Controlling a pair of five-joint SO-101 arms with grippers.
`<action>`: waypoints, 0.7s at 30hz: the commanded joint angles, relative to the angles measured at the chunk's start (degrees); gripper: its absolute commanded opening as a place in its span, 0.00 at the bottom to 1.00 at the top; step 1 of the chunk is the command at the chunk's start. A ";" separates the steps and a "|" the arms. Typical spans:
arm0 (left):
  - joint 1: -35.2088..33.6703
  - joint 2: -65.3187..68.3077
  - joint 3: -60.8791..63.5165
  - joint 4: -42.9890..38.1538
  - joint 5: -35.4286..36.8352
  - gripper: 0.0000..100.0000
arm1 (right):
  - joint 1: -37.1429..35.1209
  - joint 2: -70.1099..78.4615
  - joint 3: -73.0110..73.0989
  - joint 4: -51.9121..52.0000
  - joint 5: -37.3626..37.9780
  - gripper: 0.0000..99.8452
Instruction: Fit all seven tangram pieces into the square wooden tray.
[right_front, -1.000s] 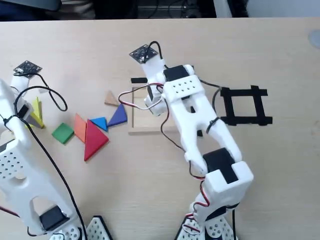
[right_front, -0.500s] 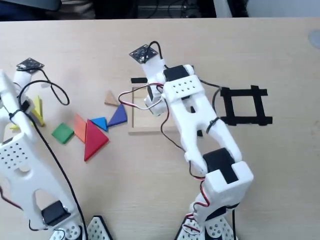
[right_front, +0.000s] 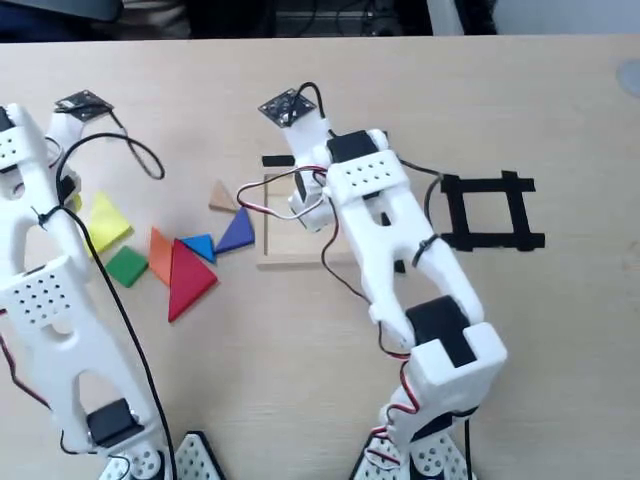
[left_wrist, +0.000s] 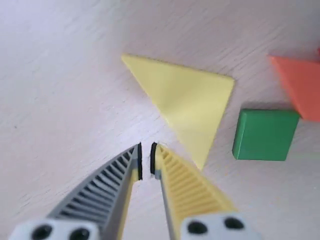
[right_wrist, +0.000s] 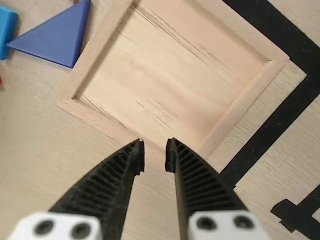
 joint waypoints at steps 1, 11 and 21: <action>0.48 -0.70 -2.77 0.70 0.62 0.06 | -0.35 -3.12 -0.22 0.35 0.00 0.09; 0.04 -0.62 -2.68 0.70 0.26 0.06 | -0.35 -3.12 -0.22 0.26 -0.09 0.09; -8.48 2.02 -0.92 0.70 0.79 0.16 | -7.47 -3.21 -4.79 1.14 -0.35 0.09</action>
